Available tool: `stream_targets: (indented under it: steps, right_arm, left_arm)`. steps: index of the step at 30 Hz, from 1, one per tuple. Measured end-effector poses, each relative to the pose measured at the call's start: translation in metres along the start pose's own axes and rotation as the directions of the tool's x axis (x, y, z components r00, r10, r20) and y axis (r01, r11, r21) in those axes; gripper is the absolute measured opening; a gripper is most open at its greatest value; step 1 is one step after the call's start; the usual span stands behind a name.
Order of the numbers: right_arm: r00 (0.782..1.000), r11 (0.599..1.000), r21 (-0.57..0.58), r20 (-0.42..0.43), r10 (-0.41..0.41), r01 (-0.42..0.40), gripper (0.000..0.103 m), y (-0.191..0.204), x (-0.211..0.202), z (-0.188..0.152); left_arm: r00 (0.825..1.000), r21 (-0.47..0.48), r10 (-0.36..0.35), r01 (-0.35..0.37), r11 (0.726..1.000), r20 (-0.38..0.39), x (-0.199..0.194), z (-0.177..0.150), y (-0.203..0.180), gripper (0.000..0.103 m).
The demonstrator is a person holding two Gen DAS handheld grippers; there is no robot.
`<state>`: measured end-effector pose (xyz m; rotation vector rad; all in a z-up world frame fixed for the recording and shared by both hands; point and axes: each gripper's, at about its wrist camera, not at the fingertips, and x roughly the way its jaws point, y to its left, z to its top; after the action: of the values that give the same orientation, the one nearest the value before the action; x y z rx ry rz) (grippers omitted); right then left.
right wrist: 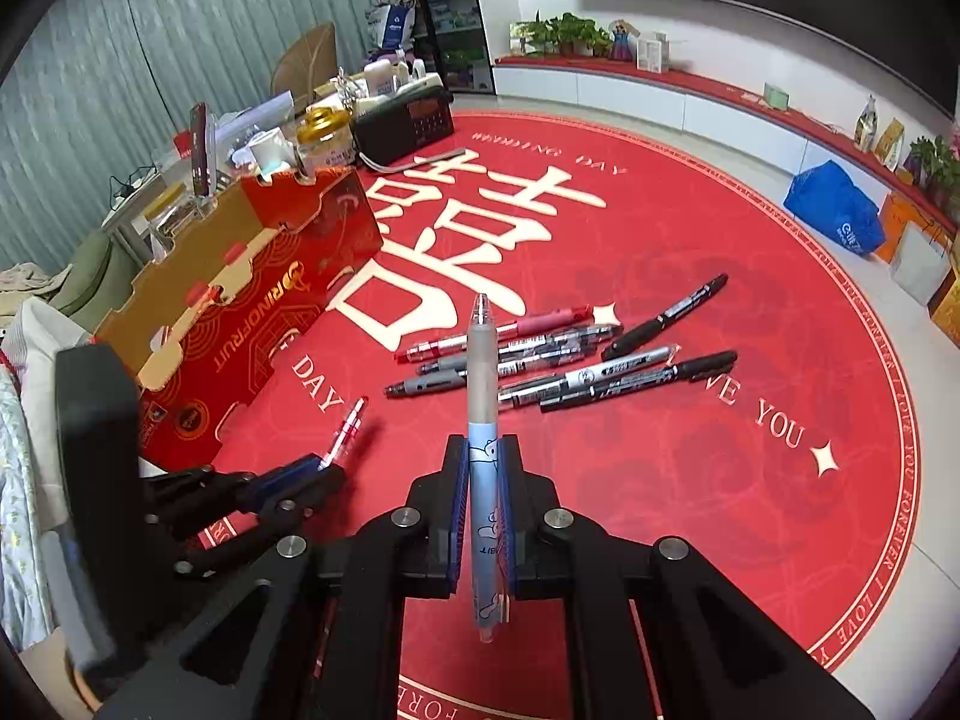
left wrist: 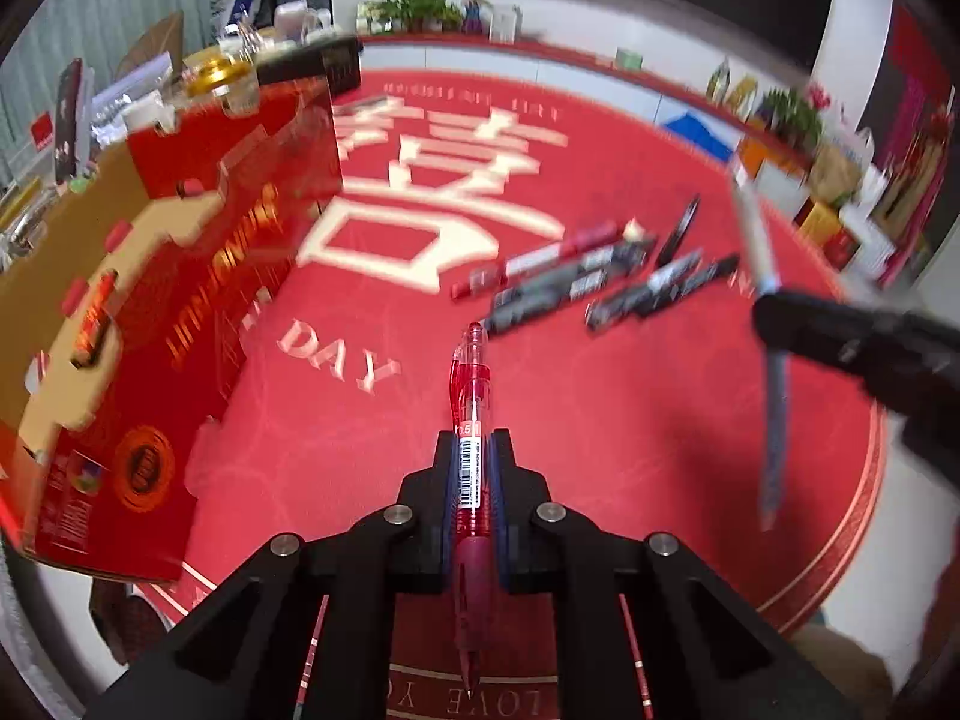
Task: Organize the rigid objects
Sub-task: 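Carry the red pen with left tool while right tool carries the silver pen over the box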
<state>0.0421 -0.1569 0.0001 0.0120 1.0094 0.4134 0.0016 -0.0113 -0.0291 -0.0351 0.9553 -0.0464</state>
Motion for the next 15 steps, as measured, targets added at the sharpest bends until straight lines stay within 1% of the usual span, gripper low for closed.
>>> stream_targets:
  steps: [4, 9, 12, 15]
  right_arm:
    - [1.000, 1.000, -0.006, 0.022, 0.012, -0.012, 0.010, 0.007, -0.004, 0.009]
    - [0.998, 0.998, -0.047, 0.059, 0.036, -0.033, 0.010, 0.027, -0.008, 0.028]
    - [0.995, 0.995, -0.081, 0.082, 0.061, -0.054, 0.010, 0.045, -0.009, 0.042]
    - [0.991, 0.989, -0.118, 0.096, 0.097, -0.086, 0.010, 0.067, -0.007, 0.057]
  left_arm:
    - [0.997, -0.014, 0.017, -0.016, 1.000, 0.072, -0.026, 0.015, 0.004, 0.010]
    - [0.988, -0.060, 0.050, -0.042, 0.997, 0.143, -0.050, 0.034, 0.022, 0.010]
    - [0.980, -0.102, 0.083, -0.065, 0.993, 0.183, -0.064, 0.044, 0.040, 0.010]
    - [0.964, -0.161, 0.133, -0.098, 0.982, 0.229, -0.081, 0.053, 0.068, 0.010]
